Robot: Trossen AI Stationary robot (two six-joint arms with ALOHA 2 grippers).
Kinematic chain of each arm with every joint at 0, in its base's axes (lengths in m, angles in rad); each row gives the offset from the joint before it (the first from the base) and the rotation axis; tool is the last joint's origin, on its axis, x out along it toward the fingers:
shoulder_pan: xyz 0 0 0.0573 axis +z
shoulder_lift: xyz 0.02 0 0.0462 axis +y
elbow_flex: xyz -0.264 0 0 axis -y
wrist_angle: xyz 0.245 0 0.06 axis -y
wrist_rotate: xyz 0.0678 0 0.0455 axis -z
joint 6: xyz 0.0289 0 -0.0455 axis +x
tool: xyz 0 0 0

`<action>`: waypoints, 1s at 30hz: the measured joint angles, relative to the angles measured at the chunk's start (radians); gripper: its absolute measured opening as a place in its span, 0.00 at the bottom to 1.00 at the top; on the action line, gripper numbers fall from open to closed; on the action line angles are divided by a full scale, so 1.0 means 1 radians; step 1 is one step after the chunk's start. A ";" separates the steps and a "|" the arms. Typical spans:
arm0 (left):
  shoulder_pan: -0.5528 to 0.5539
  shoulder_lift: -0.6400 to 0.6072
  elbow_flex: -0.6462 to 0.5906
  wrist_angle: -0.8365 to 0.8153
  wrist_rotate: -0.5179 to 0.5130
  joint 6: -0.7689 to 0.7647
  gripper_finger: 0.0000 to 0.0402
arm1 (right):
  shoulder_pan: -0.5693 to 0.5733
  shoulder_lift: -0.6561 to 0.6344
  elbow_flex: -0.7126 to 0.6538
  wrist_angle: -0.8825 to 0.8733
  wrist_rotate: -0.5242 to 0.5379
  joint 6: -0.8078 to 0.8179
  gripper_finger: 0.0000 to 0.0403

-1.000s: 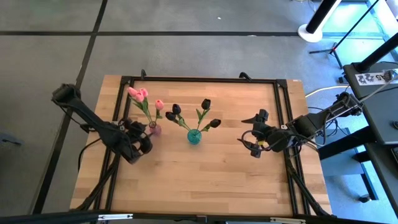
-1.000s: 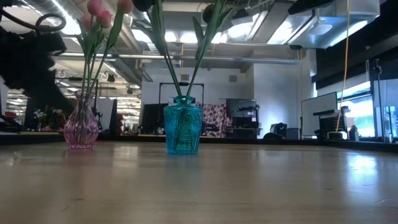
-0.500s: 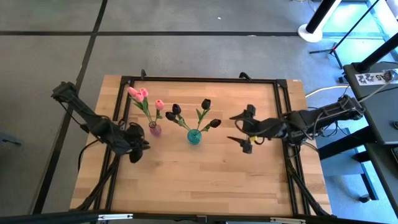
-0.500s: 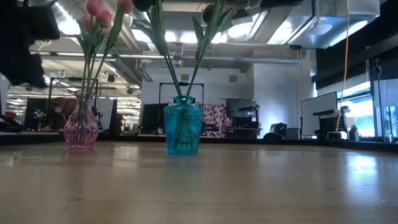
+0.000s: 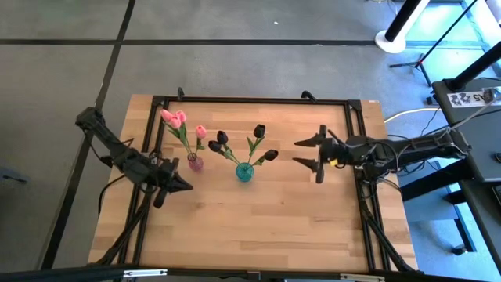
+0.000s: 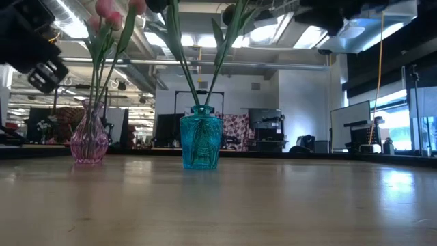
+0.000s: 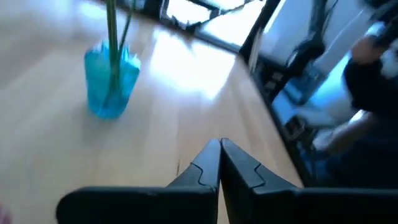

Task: Sort flowers into vase by color
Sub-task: Return to Home Position

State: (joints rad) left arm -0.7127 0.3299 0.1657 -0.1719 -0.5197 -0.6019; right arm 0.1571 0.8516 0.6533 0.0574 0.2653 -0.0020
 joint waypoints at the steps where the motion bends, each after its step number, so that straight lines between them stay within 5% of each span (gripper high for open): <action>1: 0.015 -0.014 -0.029 0.052 0.005 0.025 0.00 | -0.007 -0.016 -0.020 -0.004 -0.001 0.022 0.59; 6: 0.059 -0.045 -0.146 0.300 0.184 0.091 0.00 | 0.050 -0.116 -0.145 0.033 0.010 0.094 0.49; 10: 0.060 -0.050 -0.158 0.380 0.209 0.314 0.00 | 0.082 -0.206 -0.304 0.213 0.091 0.079 0.43; 14: 0.072 -0.068 -0.158 0.434 0.195 0.424 0.00 | -0.012 -0.236 -0.414 0.314 -0.043 0.151 0.38; 18: 0.071 -0.094 -0.158 0.428 0.209 0.423 0.00 | -0.082 -0.275 -0.429 0.247 -0.143 0.110 0.30; 23: 0.071 -0.111 -0.158 0.438 0.199 0.445 0.00 | -0.086 -0.449 -0.452 0.174 -0.125 -0.026 0.18; 30: 0.202 -0.140 -0.158 0.427 0.241 0.433 0.00 | -0.095 -0.711 -0.504 -0.040 -0.109 0.060 0.02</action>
State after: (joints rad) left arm -0.5110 0.1899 0.0074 0.2548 -0.2786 -0.1685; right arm 0.0626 0.1404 0.1490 0.0172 0.1565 0.0578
